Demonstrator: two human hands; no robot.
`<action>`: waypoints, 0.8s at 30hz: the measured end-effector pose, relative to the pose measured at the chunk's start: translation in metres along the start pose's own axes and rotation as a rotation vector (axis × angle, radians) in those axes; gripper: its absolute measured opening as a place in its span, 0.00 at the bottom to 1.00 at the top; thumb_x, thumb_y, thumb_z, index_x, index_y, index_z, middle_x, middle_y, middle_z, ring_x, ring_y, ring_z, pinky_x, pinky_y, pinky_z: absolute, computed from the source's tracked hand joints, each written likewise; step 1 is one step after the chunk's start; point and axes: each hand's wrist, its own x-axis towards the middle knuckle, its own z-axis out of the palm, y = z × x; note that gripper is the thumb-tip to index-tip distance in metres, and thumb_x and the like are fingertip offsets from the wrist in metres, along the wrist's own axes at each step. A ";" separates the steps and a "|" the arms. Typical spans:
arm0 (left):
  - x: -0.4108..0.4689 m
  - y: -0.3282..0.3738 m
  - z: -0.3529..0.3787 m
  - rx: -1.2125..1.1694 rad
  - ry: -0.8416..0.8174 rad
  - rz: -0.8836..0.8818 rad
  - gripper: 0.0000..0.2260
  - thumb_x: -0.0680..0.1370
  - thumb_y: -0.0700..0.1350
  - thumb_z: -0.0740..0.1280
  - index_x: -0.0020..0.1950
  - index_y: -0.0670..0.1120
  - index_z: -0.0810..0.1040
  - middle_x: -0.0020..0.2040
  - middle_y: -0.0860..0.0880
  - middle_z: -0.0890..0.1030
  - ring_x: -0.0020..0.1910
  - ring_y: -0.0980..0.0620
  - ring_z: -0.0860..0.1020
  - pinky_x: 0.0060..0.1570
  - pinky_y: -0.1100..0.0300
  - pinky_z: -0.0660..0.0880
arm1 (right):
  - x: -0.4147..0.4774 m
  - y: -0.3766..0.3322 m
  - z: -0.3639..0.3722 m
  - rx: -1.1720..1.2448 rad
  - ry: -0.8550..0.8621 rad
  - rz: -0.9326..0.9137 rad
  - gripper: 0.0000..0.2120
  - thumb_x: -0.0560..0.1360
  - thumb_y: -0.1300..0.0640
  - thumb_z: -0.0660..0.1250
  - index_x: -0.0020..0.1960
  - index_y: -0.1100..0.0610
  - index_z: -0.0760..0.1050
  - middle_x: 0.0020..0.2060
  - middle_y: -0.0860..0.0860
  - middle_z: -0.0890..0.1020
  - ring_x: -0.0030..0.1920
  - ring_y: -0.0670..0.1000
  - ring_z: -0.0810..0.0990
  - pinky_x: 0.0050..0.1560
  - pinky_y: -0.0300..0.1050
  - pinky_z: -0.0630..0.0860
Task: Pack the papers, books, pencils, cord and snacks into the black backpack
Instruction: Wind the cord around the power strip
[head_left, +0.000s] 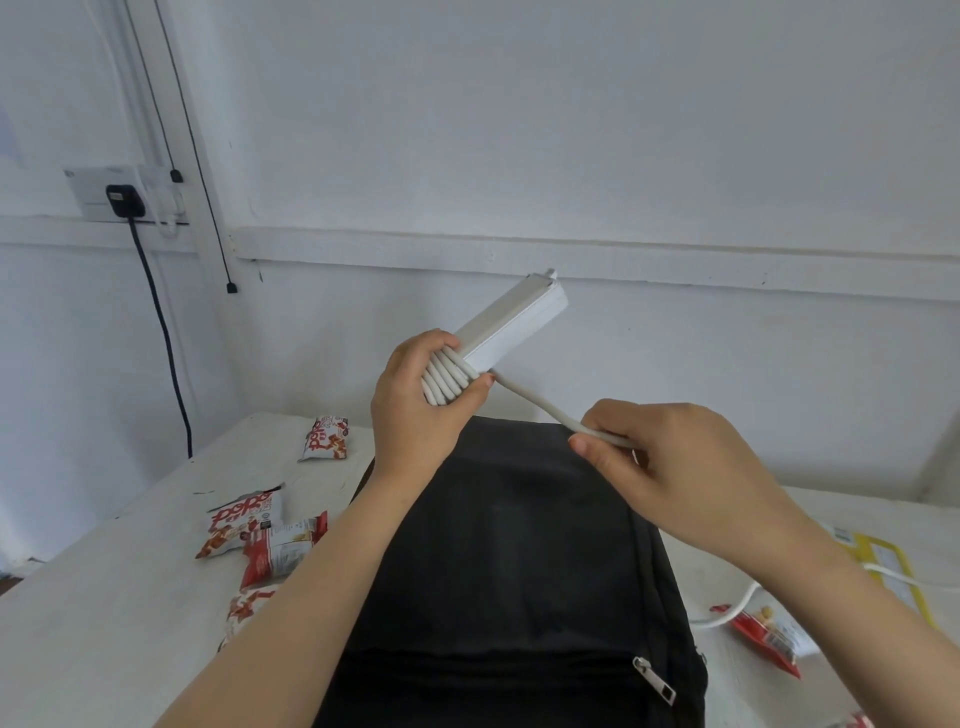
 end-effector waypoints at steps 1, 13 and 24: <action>0.000 0.000 0.001 0.009 -0.009 -0.003 0.20 0.68 0.52 0.75 0.56 0.50 0.73 0.53 0.57 0.74 0.50 0.61 0.74 0.43 0.78 0.71 | -0.001 0.001 -0.001 0.006 -0.027 0.001 0.14 0.75 0.41 0.54 0.33 0.45 0.60 0.23 0.46 0.69 0.26 0.47 0.70 0.29 0.34 0.62; 0.010 -0.015 -0.012 0.114 -0.100 0.031 0.20 0.68 0.53 0.75 0.56 0.51 0.73 0.54 0.55 0.75 0.50 0.56 0.74 0.42 0.71 0.72 | -0.005 0.009 -0.025 0.008 -0.147 -0.047 0.09 0.77 0.43 0.54 0.48 0.44 0.71 0.26 0.43 0.73 0.30 0.45 0.72 0.30 0.36 0.64; 0.002 -0.006 -0.019 0.230 -0.340 0.101 0.43 0.65 0.53 0.76 0.73 0.55 0.55 0.60 0.58 0.73 0.53 0.57 0.72 0.52 0.60 0.71 | 0.035 0.002 -0.054 -0.251 0.028 -0.240 0.09 0.74 0.49 0.61 0.47 0.43 0.80 0.34 0.42 0.80 0.30 0.44 0.73 0.28 0.31 0.61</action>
